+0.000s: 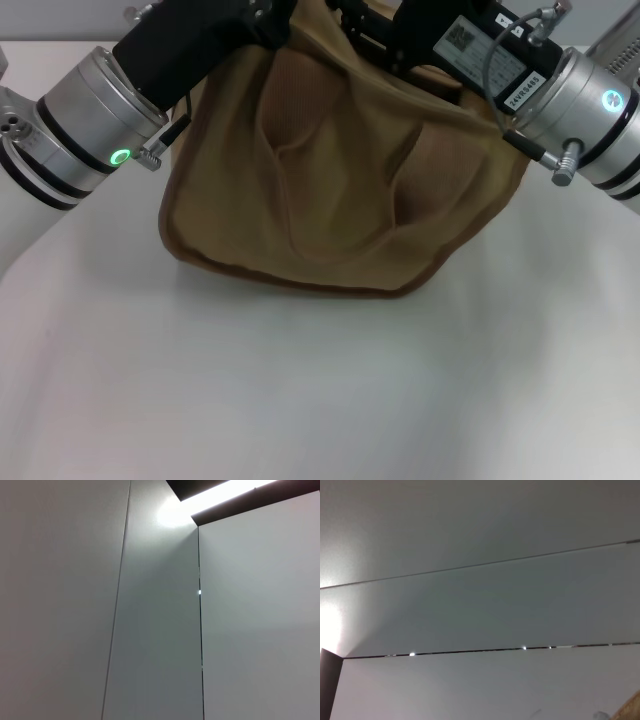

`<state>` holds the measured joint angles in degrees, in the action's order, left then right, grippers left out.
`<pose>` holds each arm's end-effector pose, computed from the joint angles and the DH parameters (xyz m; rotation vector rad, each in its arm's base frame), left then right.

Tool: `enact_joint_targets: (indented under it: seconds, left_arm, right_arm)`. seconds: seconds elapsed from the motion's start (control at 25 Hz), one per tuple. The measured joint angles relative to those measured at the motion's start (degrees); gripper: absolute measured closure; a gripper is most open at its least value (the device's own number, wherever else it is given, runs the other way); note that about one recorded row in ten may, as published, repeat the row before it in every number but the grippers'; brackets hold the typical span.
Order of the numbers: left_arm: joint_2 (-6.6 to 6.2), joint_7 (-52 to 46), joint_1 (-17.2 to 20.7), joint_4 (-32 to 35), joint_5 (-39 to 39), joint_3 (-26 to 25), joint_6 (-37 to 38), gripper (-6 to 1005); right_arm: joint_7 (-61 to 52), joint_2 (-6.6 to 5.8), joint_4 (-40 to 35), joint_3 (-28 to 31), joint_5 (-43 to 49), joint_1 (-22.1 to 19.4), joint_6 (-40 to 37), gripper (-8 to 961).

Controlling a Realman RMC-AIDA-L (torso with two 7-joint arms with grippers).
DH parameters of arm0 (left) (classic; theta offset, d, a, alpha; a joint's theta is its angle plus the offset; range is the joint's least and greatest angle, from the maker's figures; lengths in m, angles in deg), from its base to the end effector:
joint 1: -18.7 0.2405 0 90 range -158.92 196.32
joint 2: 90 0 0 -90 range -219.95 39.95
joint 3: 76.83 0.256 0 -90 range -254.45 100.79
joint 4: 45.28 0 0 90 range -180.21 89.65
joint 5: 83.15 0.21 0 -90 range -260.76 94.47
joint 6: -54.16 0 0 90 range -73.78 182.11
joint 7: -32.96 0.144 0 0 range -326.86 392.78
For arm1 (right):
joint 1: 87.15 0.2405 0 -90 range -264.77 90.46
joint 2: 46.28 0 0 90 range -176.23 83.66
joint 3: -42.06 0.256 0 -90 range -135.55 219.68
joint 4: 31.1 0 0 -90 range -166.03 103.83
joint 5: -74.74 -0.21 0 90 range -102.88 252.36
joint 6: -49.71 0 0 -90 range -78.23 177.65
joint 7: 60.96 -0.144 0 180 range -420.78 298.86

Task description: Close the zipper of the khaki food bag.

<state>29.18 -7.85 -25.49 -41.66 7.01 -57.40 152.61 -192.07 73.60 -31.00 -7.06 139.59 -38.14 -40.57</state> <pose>-0.1692 0.3572 -0.0081 -2.1206 -0.1502 -1.5411 0.1464 0.3686 -0.0423 1.4352 -1.7636 -1.4566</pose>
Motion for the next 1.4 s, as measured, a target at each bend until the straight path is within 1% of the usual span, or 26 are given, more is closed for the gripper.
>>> enact_joint_targets:
  seconds: [0.2, 0.44, 0.72, 0.88, 0.92, 1.0, 1.08, 1.12, 1.16, 1.2, 1.28, 1.32, 1.36, 1.4]
  left_arm:
    - [0.00, 0.02, -0.27, -0.57, 0.21, 0.07, 0.01, 978]
    - [0.00, 0.03, -0.28, -0.66, 0.11, -0.07, 0.26, 977]
    - [0.00, 0.04, -0.53, -0.74, 0.15, -0.07, 0.11, 978]
    - [0.00, 0.03, -0.41, -0.74, 0.14, -0.25, 0.12, 978]
    - [0.00, 0.01, -0.27, -0.73, 0.12, -0.30, 0.17, 977]
    - [0.00, 0.00, -0.24, -0.72, 0.12, -0.30, 0.17, 977]
    - [0.00, 0.03, -0.17, -0.62, 0.12, -0.31, 0.14, 977]
    - [0.00, 0.03, -0.04, -0.48, 0.10, -0.33, 0.06, 977]
    - [0.00, 0.03, -0.04, -0.48, 0.10, -0.33, 0.06, 978]
    - [0.00, 0.03, 0.09, -0.45, 0.10, -0.34, 0.06, 978]
    - [0.00, -0.02, 0.42, -0.40, 0.09, -0.36, 0.05, 978]
    - [0.00, -0.19, 0.68, -0.44, 0.08, -0.36, 0.07, 978]
    - [0.00, -0.19, 0.68, -0.44, 0.08, -0.36, 0.07, 978]
    - [0.00, -0.31, 0.83, -0.50, 0.08, -0.36, 0.12, 978]
  right_arm:
    - [0.52, 0.00, -0.02, 0.32, 0.00, 0.12, 0.69, 196]
    - [1.26, 0.00, -0.03, 0.61, 0.00, -0.83, 2.35, 199]
    - [1.37, 0.00, -0.06, 0.20, 0.24, -0.04, 2.38, 202]
    - [1.72, 0.00, -1.15, -0.20, 0.54, -0.32, 2.40, 283]
    - [3.31, 0.00, -2.47, -0.06, 0.42, -1.50, 2.25, 303]
    - [4.58, 0.00, -3.12, 0.13, 0.32, -2.22, 2.02, 344]
    - [8.73, 0.00, -5.22, 0.53, 0.11, -3.94, 0.92, 385]
    - [15.35, 0.00, -7.31, 0.65, -0.21, -5.57, -0.79, 405]
    - [15.35, 0.00, -7.31, 0.65, -0.21, -5.57, -0.79, 407]
    - [19.07, 0.00, -7.92, 0.67, -0.59, -6.20, -1.70, 408]
    - [29.13, 0.00, -8.53, 0.68, -2.11, -7.31, -3.77, 411]
    - [39.99, 0.00, -8.49, 0.58, -3.34, -8.06, -5.15, 413]
    - [39.99, 0.00, -8.49, 0.58, -3.34, -8.06, -5.15, 413]
    - [46.38, 0.00, -8.37, 0.43, -3.66, -8.34, -5.41, 413]
